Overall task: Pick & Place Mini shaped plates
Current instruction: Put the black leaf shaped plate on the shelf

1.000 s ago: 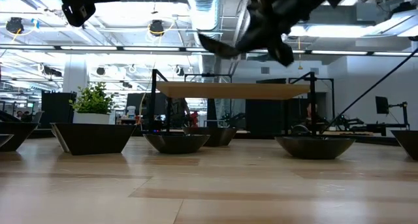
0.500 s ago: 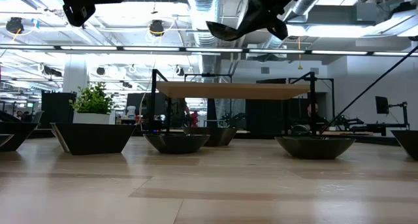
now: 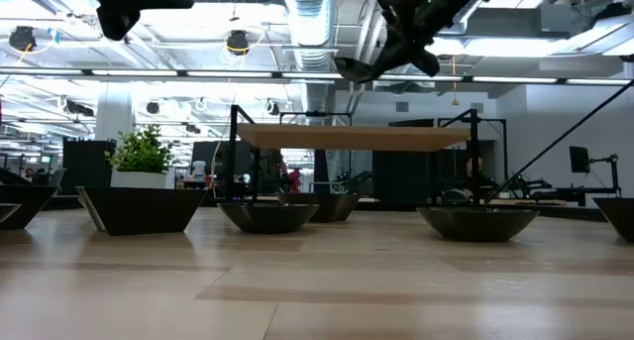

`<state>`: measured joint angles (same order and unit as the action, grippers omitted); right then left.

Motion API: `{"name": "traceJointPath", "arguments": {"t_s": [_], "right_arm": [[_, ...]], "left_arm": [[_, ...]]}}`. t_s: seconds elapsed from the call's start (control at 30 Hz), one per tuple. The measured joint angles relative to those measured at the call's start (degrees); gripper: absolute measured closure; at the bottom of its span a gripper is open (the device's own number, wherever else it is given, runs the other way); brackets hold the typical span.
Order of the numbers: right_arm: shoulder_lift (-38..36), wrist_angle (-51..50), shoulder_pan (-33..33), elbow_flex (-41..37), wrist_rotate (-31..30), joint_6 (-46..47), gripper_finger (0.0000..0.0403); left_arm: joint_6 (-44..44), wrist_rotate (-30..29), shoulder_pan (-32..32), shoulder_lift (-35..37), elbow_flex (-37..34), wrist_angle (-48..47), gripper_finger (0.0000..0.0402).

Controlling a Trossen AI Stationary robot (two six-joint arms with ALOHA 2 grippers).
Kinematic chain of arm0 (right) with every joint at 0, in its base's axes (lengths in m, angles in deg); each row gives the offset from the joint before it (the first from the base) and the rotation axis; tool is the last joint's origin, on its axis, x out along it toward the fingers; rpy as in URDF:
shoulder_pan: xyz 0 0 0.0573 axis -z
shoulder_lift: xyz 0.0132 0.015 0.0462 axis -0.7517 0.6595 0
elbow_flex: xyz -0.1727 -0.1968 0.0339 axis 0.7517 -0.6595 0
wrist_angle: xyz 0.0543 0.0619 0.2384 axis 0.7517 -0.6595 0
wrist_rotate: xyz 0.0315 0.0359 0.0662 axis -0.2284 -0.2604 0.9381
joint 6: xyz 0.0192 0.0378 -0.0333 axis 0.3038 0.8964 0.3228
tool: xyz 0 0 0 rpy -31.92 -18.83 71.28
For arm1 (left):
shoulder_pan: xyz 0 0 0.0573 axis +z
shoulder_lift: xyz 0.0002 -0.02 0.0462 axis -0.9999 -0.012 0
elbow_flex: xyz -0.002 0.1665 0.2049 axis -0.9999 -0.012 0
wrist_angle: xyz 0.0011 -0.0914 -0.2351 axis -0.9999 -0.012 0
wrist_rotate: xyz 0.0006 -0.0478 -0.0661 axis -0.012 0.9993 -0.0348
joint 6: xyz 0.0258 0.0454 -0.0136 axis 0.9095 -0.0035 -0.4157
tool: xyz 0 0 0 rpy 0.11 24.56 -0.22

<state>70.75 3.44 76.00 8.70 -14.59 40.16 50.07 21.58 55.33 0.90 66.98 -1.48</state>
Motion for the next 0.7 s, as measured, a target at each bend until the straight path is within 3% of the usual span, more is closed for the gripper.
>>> {"name": "traceJointPath", "arguments": {"t_s": [0.23, 0.43, 0.7], "right_arm": [[0.0, 0.0, 7.86, 0.0, 6.45, -1.52, 0.0403], [1.66, -1.43, 9.77, 0.71, 6.99, -2.95, 0.0403], [11.25, -9.95, 9.91, 10.9, 6.83, -9.13, 0.0403]], "left_arm": [[0.11, -3.94, 2.77, -0.01, 0.0, -0.01, 0.0262], [0.08, -3.78, 3.91, -0.31, 0.0, 0.0, 0.0262], [-0.66, -4.29, 4.87, -2.42, 0.0, 1.0, 0.0262]]}}
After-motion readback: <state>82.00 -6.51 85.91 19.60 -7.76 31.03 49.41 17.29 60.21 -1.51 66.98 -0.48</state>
